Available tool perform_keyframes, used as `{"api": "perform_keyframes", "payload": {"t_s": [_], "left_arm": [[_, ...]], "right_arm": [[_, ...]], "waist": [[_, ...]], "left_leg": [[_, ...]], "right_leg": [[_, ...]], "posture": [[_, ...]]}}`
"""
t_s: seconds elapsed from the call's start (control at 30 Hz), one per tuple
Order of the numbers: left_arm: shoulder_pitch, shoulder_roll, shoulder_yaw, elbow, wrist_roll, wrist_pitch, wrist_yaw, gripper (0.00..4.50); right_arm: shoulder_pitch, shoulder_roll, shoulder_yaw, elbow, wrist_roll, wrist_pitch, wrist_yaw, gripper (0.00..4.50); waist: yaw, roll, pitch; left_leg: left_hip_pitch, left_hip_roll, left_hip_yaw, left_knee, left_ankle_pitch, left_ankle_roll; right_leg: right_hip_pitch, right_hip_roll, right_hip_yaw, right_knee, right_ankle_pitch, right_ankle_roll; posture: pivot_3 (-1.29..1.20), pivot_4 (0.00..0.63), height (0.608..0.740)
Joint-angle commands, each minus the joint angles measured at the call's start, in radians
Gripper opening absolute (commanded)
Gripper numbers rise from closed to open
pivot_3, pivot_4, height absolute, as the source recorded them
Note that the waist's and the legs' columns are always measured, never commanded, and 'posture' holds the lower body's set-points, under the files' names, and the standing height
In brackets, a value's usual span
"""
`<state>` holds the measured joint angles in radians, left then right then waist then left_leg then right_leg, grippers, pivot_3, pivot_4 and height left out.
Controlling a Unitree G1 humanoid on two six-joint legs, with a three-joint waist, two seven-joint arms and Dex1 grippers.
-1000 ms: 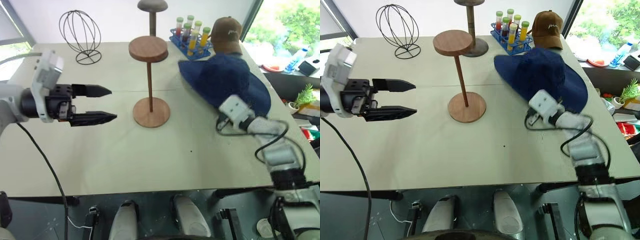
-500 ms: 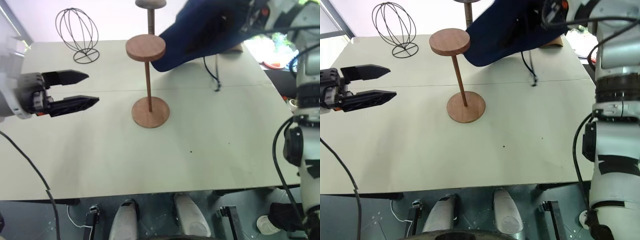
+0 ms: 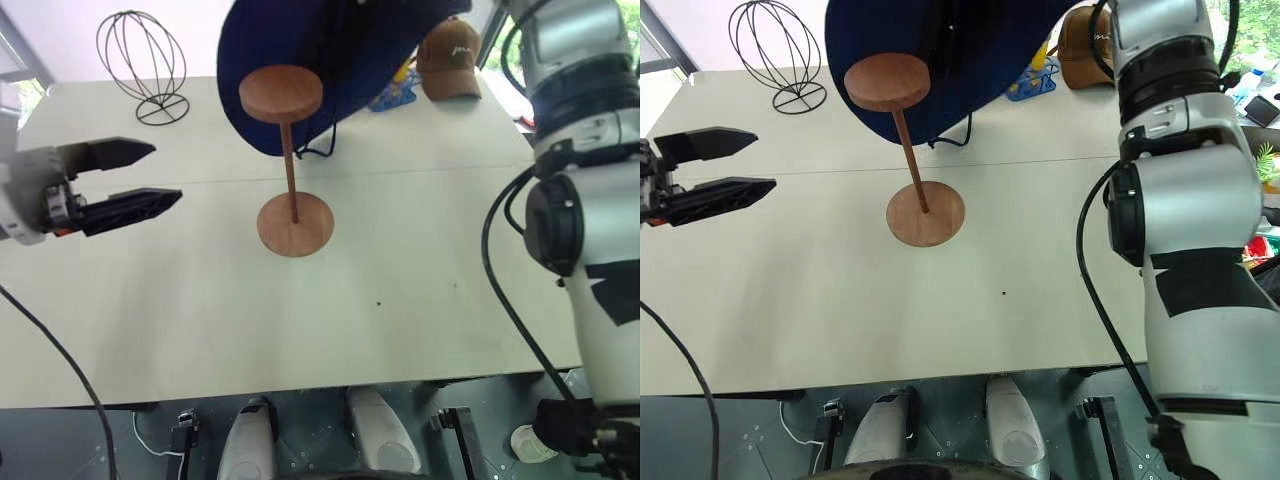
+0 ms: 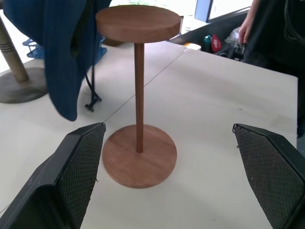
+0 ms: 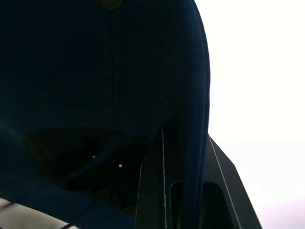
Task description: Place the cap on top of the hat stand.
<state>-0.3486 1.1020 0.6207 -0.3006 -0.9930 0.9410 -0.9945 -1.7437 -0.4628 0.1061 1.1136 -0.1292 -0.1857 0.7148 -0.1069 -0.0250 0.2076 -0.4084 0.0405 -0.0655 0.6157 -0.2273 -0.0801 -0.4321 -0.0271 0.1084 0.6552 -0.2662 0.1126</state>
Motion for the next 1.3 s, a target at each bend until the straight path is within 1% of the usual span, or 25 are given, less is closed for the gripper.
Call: {"api": "perform_keyframes", "payload": {"t_s": [0.03, 0.13, 0.23, 0.33, 0.43, 0.5, 0.6, 0.7, 0.77, 0.9, 1.03, 1.13, 1.2, 1.3], "left_arm": [[0.016, 0.016, 0.091, -0.004, -0.027, 0.016, 0.017, 4.5], [0.044, 0.025, 0.139, 0.018, -0.022, 0.024, 0.022, 4.5], [0.061, 0.031, 0.169, 0.032, -0.025, 0.031, 0.027, 4.5], [0.067, 0.04, 0.176, 0.05, -0.019, 0.027, 0.021, 4.5], [0.051, 0.056, 0.172, 0.076, -0.023, 0.025, 0.017, 4.5], [0.033, 0.066, 0.174, 0.093, -0.037, 0.033, 0.021, 4.5], [0.015, 0.087, 0.177, 0.123, -0.042, 0.04, 0.016, 4.5], [0.009, 0.102, 0.16, 0.14, -0.028, 0.03, 0.003, 4.5], [-0.006, 0.109, 0.14, 0.152, -0.024, 0.023, -0.001, 4.5], [-0.033, 0.122, 0.112, 0.172, -0.019, 0.016, -0.014, 4.5], [-0.049, 0.135, 0.094, 0.185, -0.015, 0.014, -0.029, 4.5], [-0.055, 0.139, 0.088, 0.191, -0.012, 0.015, -0.035, 4.5], [-0.058, 0.14, 0.082, 0.192, -0.01, 0.014, -0.038, 4.5], [-0.059, 0.142, 0.076, 0.19, -0.008, 0.014, -0.041, 4.5]], "right_arm": [[-0.024, -0.003, -0.043, -0.11, 0.053, -0.06, 0.036, 0.02], [0.078, 0.007, -0.061, -0.301, 0.116, -0.037, 0.087, 0.02], [0.181, 0.009, -0.069, -0.493, 0.147, 0.029, 0.089, 0.02], [0.347, 0.003, -0.076, -0.747, 0.181, 0.079, 0.078, 0.02], [0.497, -0.023, -0.081, -0.919, 0.167, 0.066, 0.058, 0.02], [0.575, -0.037, -0.095, -0.993, 0.167, 0.074, 0.042, 0.02], [0.696, -0.061, -0.13, -1.094, 0.137, -0.052, -0.024, 0.02], [0.804, -0.085, -0.134, -1.135, 0.03, -0.228, -0.117, 0.02], [0.876, -0.102, -0.144, -1.138, -0.092, -0.401, -0.22, 0.02], [1.014, -0.112, -0.139, -1.145, -0.235, -0.582, -0.351, 0.02], [1.147, -0.104, -0.116, -1.122, -0.336, -0.622, -0.428, 0.02], [1.21, -0.089, -0.108, -1.102, -0.411, -0.639, -0.506, 0.02], [1.238, -0.098, -0.091, -1.078, -0.527, -0.68, -0.593, 0.02], [1.259, -0.116, -0.064, -1.048, -0.69, -0.69, -0.727, 0.02]], "waist": [[0.0, 0.0, 0.0], [0.002, 0.0, 0.0], [0.003, 0.0, 0.0], [0.007, 0.0, 0.0], [0.012, 0.0, 0.0], [0.012, 0.0, 0.0], [0.011, -0.001, 0.0], [0.011, -0.001, -0.001], [0.01, -0.001, -0.001], [0.01, -0.002, -0.001], [0.009, -0.002, -0.001], [0.01, -0.002, -0.001], [0.01, -0.002, -0.001], [0.01, -0.002, -0.001]], "left_leg": [[0.0, 0.0, 0.0, 0.0, 0.0, 0.0], [0.0, 0.0, 0.0, 0.0, 0.0, 0.0], [0.0, 0.0, -0.001, 0.0, 0.0, 0.0], [0.0, 0.0, -0.002, 0.003, 0.0, -0.001], [0.0, 0.0, -0.002, 0.005, 0.0, -0.001], [0.0, 0.0, -0.002, 0.008, 0.0, -0.001], [0.0, 0.0, -0.002, 0.012, 0.0, -0.001], [0.001, 0.0, -0.002, 0.014, 0.0, -0.001], [0.001, 0.0, -0.002, 0.014, 0.0, -0.001], [0.001, 0.0, -0.002, 0.014, 0.0, -0.001], [0.001, 0.0, -0.002, 0.014, 0.0, -0.001], [0.001, 0.0, -0.002, 0.015, 0.0, -0.001], [0.002, 0.0, -0.002, 0.015, 0.0, -0.001], [0.002, 0.0, -0.002, 0.015, 0.0, -0.001]], "right_leg": [[0.0, 0.0, 0.0, 0.0, 0.0, 0.0], [0.0, 0.0, 0.0, 0.0, 0.0, 0.0], [0.0, 0.0, -0.001, 0.002, 0.0, 0.0], [0.0, 0.0, -0.001, 0.006, 0.0, 0.0], [0.0, 0.0, -0.001, 0.008, 0.0, 0.0], [0.0, 0.0, -0.001, 0.009, 0.0, 0.0], [0.002, 0.001, -0.001, 0.01, 0.0, 0.0], [0.002, 0.001, -0.001, 0.01, 0.0, 0.0], [0.003, 0.001, -0.001, 0.01, 0.0, 0.0], [0.003, 0.001, -0.001, 0.01, 0.0, 0.0], [0.003, 0.001, -0.001, 0.01, 0.0, 0.0], [0.003, 0.001, -0.001, 0.01, 0.0, 0.0], [0.004, 0.001, 0.0, 0.01, 0.0, 0.0], [0.004, 0.001, 0.0, 0.01, 0.0, 0.0]], "posture": [[0.0, 0.15, 0.74], [0.0, 0.15, 0.74], [0.0, 0.15, 0.74], [0.0, 0.15, 0.74], [0.0, 0.15, 0.74], [0.0, 0.15, 0.74], [0.0, 0.15, 0.74], [0.0, 0.15, 0.74], [0.0, 0.15, 0.74], [0.0, 0.15, 0.74], [0.0, 0.15, 0.74], [0.0, 0.15, 0.74], [0.0, 0.15, 0.74], [0.0, 0.15, 0.74]]}}
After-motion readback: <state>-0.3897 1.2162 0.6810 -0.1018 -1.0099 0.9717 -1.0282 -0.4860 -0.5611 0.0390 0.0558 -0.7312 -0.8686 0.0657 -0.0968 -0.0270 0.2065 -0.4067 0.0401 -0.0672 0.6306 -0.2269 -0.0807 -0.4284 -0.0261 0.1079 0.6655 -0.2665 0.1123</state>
